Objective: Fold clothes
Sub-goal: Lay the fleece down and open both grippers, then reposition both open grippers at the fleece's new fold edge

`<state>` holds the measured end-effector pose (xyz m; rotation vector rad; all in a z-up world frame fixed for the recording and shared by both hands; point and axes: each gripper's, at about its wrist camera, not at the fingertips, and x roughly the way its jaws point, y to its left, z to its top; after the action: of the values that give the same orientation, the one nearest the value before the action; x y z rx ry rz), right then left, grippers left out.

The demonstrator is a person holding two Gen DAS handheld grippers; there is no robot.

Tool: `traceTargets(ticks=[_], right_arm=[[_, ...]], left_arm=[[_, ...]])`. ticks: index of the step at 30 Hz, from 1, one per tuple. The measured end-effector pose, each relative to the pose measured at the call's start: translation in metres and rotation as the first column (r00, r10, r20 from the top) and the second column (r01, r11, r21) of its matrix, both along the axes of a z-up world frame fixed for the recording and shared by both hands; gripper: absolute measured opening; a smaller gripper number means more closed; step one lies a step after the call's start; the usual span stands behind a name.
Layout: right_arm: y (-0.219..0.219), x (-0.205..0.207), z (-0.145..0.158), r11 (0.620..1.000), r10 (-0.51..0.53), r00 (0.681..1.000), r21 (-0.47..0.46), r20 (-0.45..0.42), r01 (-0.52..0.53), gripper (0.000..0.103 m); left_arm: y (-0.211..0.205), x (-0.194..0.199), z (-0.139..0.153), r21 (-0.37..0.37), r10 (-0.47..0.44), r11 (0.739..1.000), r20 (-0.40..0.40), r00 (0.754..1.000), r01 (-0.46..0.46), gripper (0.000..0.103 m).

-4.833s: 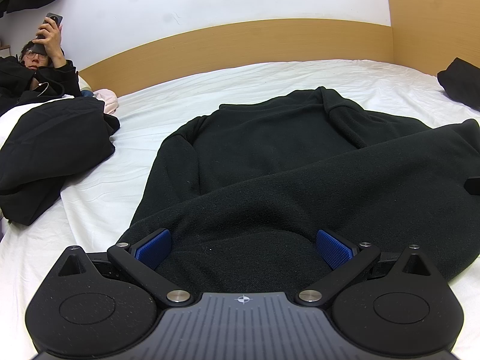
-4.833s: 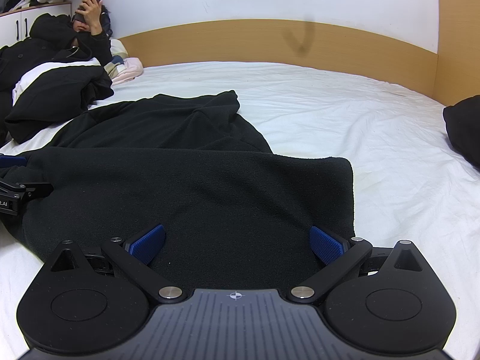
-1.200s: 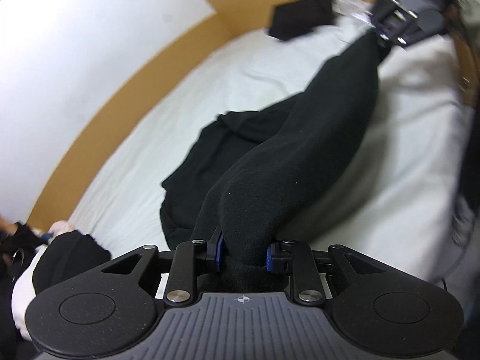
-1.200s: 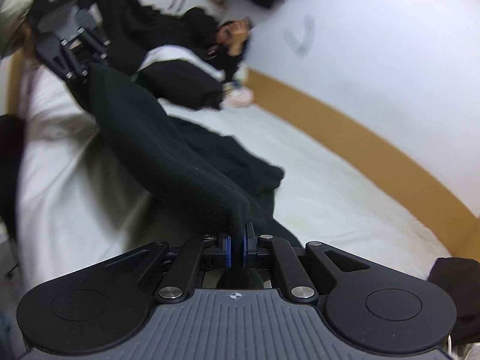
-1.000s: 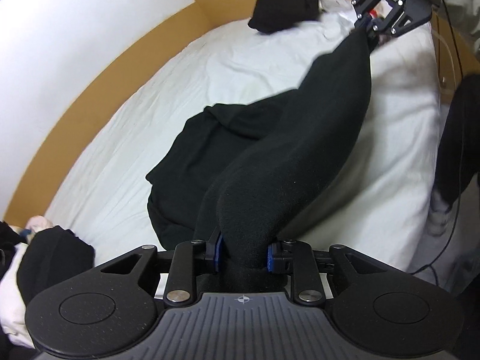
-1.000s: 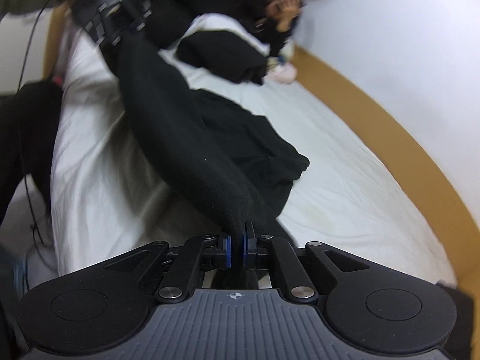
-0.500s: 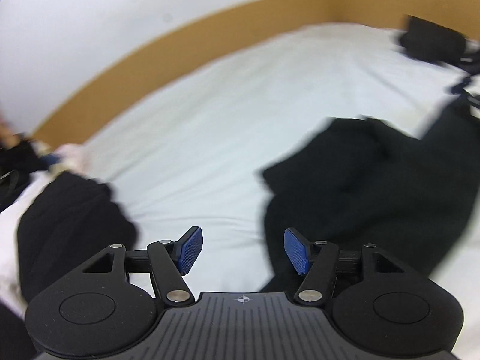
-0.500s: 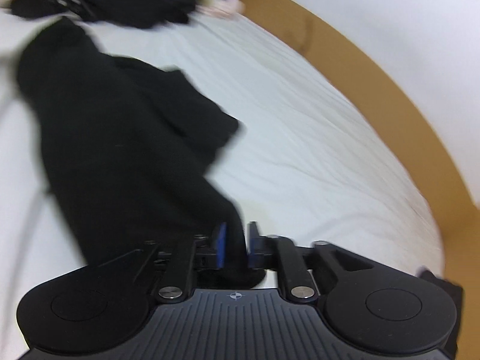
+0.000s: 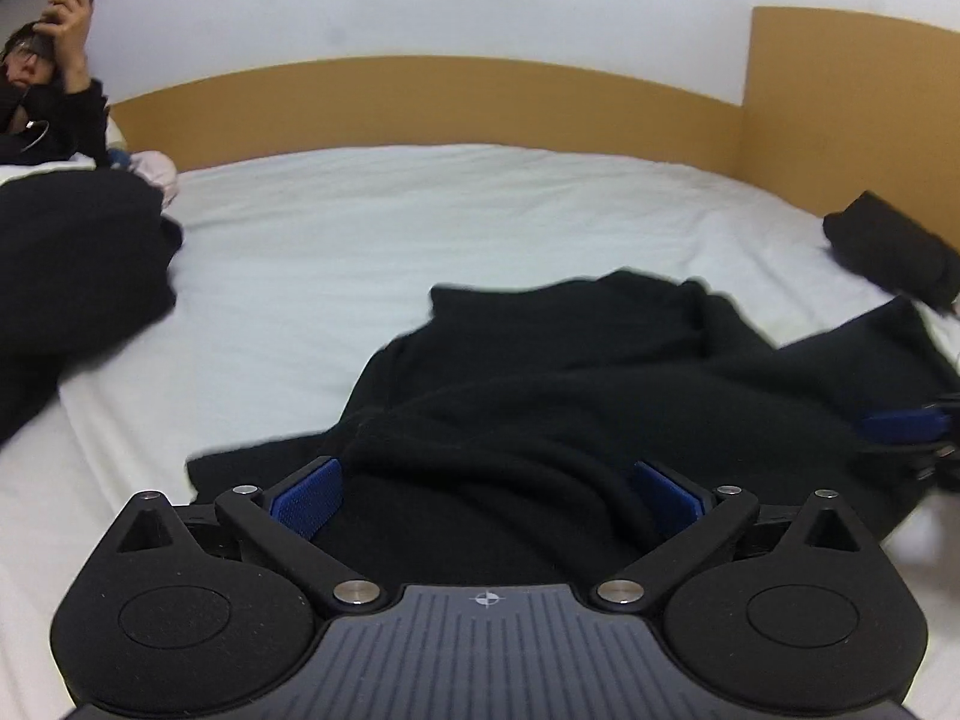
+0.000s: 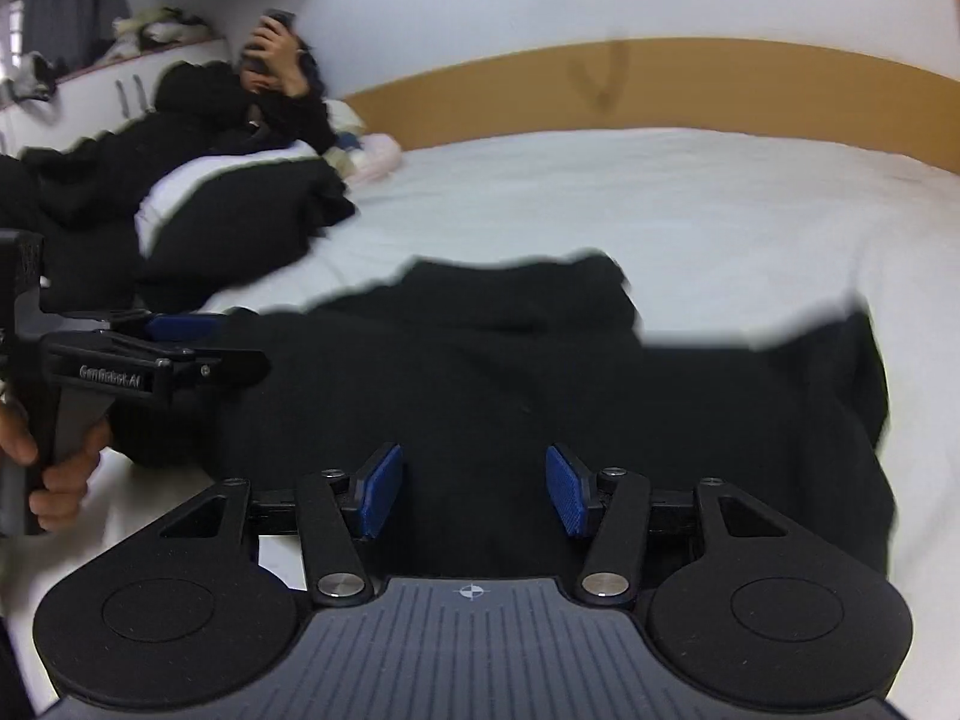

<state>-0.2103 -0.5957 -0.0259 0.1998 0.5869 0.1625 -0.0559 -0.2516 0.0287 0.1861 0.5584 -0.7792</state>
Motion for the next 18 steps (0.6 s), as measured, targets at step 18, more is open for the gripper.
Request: traceTargets(ticks=[18], right_arm=[[0.004, -0.049, -0.023, 0.754, -0.383, 0.903, -0.499, 0.193, 0.427, 0.061]], left_arm=[[0.002, -0.019, -0.011, 0.026, 0.042, 0.999, 0.122, 0.992, -0.046, 0.103]])
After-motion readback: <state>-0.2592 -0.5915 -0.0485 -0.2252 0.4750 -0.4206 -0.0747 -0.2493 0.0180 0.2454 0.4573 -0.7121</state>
